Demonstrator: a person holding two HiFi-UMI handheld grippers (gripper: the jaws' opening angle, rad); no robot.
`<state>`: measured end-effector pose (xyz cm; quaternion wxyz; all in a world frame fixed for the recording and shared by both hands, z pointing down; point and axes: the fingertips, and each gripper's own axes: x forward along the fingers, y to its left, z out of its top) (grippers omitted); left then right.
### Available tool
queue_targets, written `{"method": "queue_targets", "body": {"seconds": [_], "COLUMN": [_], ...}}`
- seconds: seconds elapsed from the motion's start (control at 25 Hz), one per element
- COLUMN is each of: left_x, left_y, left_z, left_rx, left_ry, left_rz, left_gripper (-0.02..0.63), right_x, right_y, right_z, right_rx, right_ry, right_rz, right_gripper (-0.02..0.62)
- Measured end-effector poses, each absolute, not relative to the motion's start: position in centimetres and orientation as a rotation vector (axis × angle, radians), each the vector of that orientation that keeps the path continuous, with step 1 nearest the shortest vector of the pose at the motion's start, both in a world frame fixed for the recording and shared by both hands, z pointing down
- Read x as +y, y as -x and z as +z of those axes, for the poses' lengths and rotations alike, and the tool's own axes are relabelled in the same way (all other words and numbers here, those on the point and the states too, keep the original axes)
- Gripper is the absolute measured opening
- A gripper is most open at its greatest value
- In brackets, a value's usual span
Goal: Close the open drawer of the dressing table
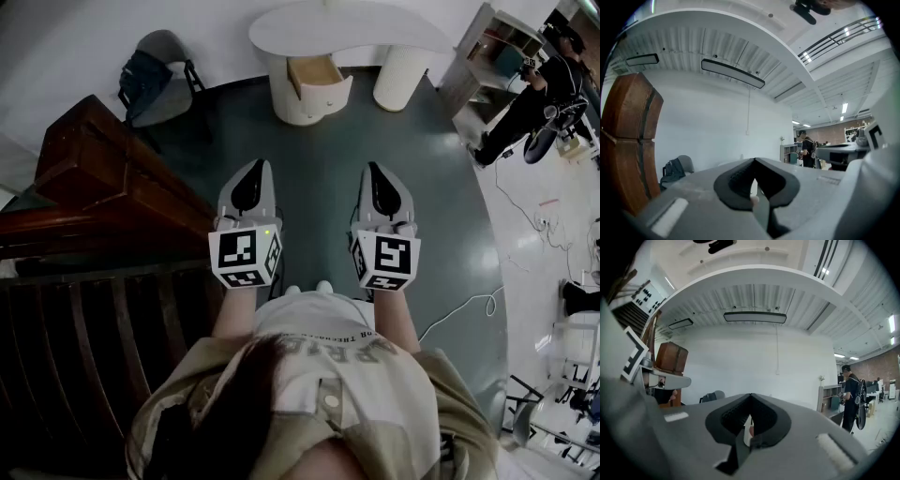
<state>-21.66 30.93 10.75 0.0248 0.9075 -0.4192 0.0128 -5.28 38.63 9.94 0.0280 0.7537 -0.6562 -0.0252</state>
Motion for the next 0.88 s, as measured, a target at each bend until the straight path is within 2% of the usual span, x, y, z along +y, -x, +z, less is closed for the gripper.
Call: {"method": "queue_targets", "body": {"seconds": [0.88], "left_x": [31.0], "left_y": [21.1], "left_z": [11.3], "left_rx": [-1.265], "left_ry": [-2.81], "left_rz": [0.064], "left_gripper": [0.008], "right_x": [38.8], "right_y": [4.7], "right_z": [9.9], "right_rx": [-2.104], "right_ry": [-2.341], "right_rz": [-0.065], "right_gripper": [0.003]}}
